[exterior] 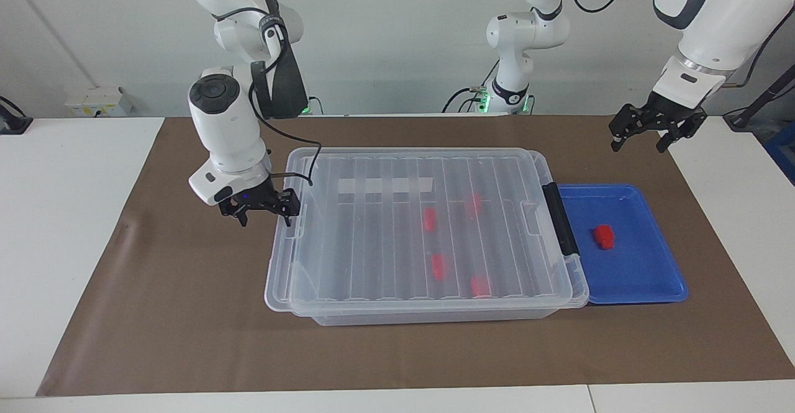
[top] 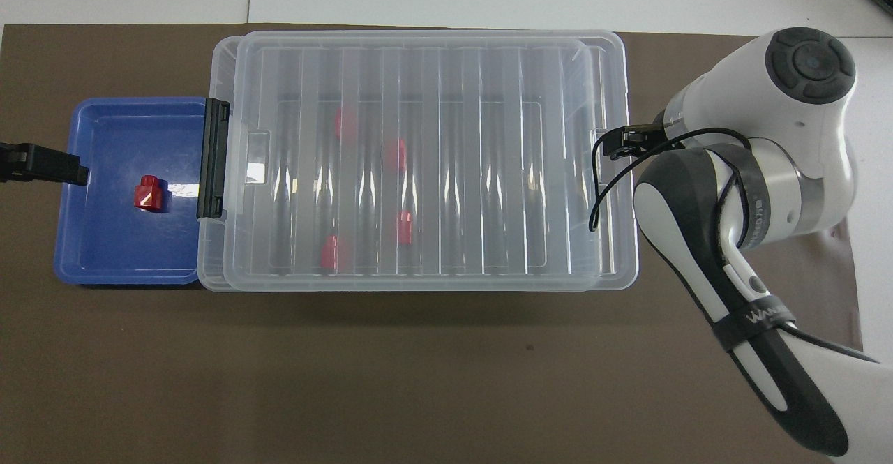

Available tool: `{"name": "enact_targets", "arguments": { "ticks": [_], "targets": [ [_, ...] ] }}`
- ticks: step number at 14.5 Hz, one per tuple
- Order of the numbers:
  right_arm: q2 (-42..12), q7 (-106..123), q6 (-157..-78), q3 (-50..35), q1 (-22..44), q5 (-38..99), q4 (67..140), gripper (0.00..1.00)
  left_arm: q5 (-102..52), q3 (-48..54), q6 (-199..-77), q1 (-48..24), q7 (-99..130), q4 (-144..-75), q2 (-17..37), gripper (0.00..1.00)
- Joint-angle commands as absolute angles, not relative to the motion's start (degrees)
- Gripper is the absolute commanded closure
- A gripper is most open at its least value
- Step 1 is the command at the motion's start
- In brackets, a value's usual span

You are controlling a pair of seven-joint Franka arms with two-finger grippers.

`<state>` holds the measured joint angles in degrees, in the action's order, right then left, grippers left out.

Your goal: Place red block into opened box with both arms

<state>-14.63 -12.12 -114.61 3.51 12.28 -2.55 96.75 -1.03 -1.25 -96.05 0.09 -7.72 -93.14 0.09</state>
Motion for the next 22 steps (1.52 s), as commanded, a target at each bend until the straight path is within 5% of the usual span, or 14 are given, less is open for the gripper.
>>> {"name": "enact_targets", "arguments": {
  "ticks": [1,8,13,22],
  "targets": [
    [-13.6,-11.5,-114.9,3.2,10.7,-5.1,98.3,0.00,0.2,-1.6,-95.5,-0.5,-7.1,-93.1,-0.5,0.00],
    [-13.4,-8.9,-114.3,3.3,6.7,-6.4,98.0,0.00,0.2,-1.7,-97.3,-0.5,-7.1,-94.3,-1.0,0.00],
    [-13.3,-7.7,-114.3,3.3,4.0,-7.4,97.9,0.00,0.2,-1.8,-108.6,0.0,-7.5,-104.1,-3.5,0.00],
    [-12.0,-6.8,-112.2,3.4,-1.1,-7.4,97.8,0.00,0.2,-1.8,-124.0,2.8,-7.5,-111.4,3.1,0.00]
  ]
}}
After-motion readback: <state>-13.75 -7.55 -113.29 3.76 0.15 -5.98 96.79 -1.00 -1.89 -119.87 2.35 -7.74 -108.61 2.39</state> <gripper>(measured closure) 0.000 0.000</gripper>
